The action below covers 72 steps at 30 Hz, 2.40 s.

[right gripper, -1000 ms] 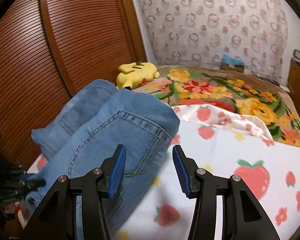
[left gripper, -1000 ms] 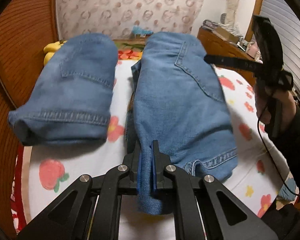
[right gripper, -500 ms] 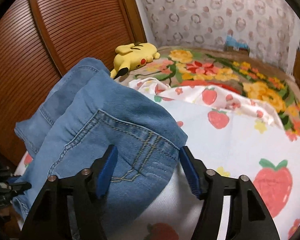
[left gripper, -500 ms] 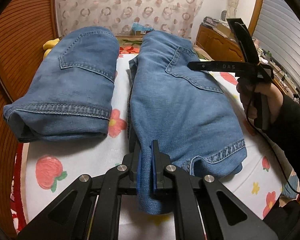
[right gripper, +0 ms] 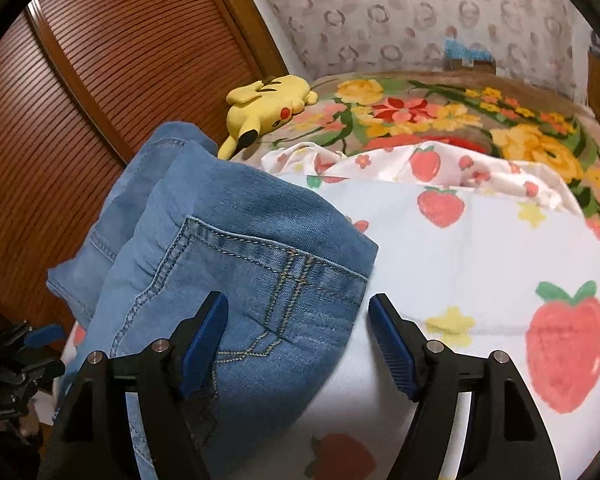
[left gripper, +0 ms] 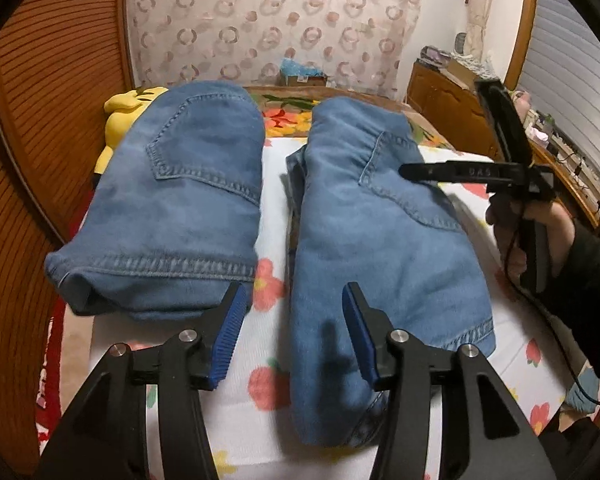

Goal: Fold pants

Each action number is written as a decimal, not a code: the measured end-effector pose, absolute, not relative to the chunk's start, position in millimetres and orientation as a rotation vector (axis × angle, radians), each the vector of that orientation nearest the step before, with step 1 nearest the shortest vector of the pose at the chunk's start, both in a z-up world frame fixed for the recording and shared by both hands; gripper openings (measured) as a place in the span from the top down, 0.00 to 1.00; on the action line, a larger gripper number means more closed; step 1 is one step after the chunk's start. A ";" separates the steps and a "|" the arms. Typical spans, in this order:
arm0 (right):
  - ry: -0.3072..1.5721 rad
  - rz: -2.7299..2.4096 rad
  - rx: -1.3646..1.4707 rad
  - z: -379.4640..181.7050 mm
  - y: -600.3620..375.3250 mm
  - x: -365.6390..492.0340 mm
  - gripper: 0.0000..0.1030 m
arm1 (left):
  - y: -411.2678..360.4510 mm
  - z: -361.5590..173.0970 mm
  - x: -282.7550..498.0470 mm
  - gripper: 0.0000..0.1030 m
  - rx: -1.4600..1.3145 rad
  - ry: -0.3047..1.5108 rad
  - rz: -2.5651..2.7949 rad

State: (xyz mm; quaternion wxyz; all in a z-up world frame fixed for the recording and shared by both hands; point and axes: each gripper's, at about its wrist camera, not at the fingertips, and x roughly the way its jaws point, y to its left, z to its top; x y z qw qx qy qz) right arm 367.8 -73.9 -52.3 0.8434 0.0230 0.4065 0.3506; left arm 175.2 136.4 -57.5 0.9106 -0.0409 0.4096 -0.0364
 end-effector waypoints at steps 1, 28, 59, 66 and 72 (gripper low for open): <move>0.862 0.748 0.058 -53.7 -74.5 369.5 0.27 | 135.9 -57.5 177.3 0.50 -0.086 0.844 -0.078; 0.824 0.752 0.039 -41.4 -137.4 363.0 0.72 | 105.0 -53.7 230.0 0.27 -0.116 0.910 -0.251; 0.805 0.774 0.004 -48.1 -98.2 379.6 0.74 | 102.7 -82.3 230.4 0.66 -0.148 0.970 -0.319; 0.695 0.858 -0.039 -0.6 -83.7 351.4 0.78 | 117.4 -73.1 216.5 0.82 -0.196 0.929 -0.313; 0.596 0.930 -0.133 49.2 -49.5 321.8 0.78 | 134.5 -46.9 196.2 0.88 -0.239 0.829 -0.304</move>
